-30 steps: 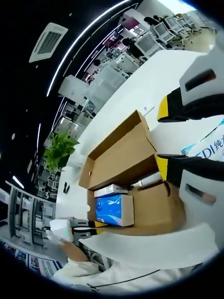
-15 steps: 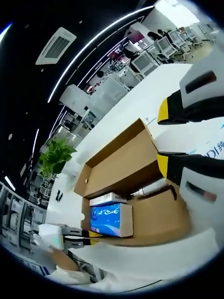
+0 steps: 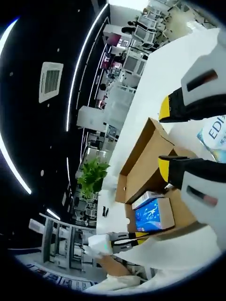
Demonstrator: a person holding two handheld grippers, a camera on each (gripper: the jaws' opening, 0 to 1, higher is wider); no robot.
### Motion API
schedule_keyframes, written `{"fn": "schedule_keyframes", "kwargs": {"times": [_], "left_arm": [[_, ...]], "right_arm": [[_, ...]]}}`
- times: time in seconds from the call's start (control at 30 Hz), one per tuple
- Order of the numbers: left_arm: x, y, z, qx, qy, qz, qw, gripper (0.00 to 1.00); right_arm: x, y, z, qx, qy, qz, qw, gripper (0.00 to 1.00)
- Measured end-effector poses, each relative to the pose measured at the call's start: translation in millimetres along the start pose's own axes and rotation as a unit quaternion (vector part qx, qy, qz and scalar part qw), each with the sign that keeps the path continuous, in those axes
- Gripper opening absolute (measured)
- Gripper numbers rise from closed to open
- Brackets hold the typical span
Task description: Operate the shoe box by opening the lid, removing the specified soft item, and placing it in the target area until the item is outside and the box remains undamaged.
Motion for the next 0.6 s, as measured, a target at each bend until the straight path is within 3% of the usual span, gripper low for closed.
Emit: {"fn": "schedule_keyframes", "kwargs": {"times": [0.1,0.33,0.6], "left_arm": [[0.0,0.7,0.1,0.001,0.000,0.002,1.0000,0.04],[-0.2,0.5,-0.2,0.003,0.000,0.001,1.0000,0.04],[-0.3,0.9,0.4,0.003,-0.001,0.000,1.0000,0.04]], "right_arm": [[5.3,-2.0,-0.6,-0.005,-0.004,0.010,0.9999,0.26],[10.6,13.4,5.0,-0.019,-0.057,0.013,0.9981,0.29],[5.0,37.1,7.9,-0.019,-0.047,-0.011,0.9987,0.25]]}}
Point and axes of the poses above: the point that each gripper's makers call its tool centre point, and the gripper's own axes: x roughly backward along the fingers, y roughly to its left, z roughly out of its underside, the point moved 10 cm from there along x, roughly backward along the fingers, and after that the axes turned 14 degrees about -x, right-handed, at the moved point
